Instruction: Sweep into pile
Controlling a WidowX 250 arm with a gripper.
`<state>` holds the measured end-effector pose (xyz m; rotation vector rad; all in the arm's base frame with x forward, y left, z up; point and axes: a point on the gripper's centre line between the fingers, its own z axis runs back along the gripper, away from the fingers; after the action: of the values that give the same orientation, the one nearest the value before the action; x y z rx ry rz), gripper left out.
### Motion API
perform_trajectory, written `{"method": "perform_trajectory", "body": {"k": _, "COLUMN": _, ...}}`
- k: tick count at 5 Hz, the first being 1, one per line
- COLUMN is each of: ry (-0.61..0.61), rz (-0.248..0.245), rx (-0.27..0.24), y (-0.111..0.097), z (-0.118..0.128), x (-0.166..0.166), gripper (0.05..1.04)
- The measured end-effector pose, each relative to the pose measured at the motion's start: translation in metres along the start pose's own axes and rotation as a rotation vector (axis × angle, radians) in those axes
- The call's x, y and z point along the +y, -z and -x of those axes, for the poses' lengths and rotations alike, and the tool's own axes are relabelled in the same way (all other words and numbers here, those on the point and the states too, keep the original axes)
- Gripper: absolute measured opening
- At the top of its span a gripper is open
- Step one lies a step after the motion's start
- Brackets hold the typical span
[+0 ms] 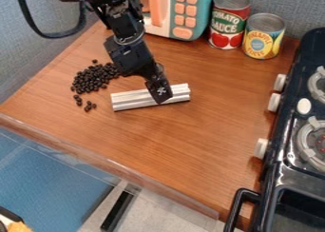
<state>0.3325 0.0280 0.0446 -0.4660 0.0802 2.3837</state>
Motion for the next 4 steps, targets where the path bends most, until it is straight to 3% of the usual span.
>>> {"method": "perform_trajectory", "body": {"k": 2, "ry": 0.040, "rz": -0.029, "rx": -0.072, "y": 0.022, "z": -0.001, "x": 0.002, "gripper": 1.001}}
{"method": "perform_trajectory", "body": {"k": 3, "ry": 0.078, "rz": -0.031, "rx": -0.093, "y": 0.028, "z": 0.002, "x": -0.003, "gripper": 0.950}}
{"method": "perform_trajectory", "body": {"k": 4, "ry": 0.112, "rz": -0.058, "rx": -0.094, "y": 0.032, "z": 0.006, "x": -0.005, "gripper": 0.659}}
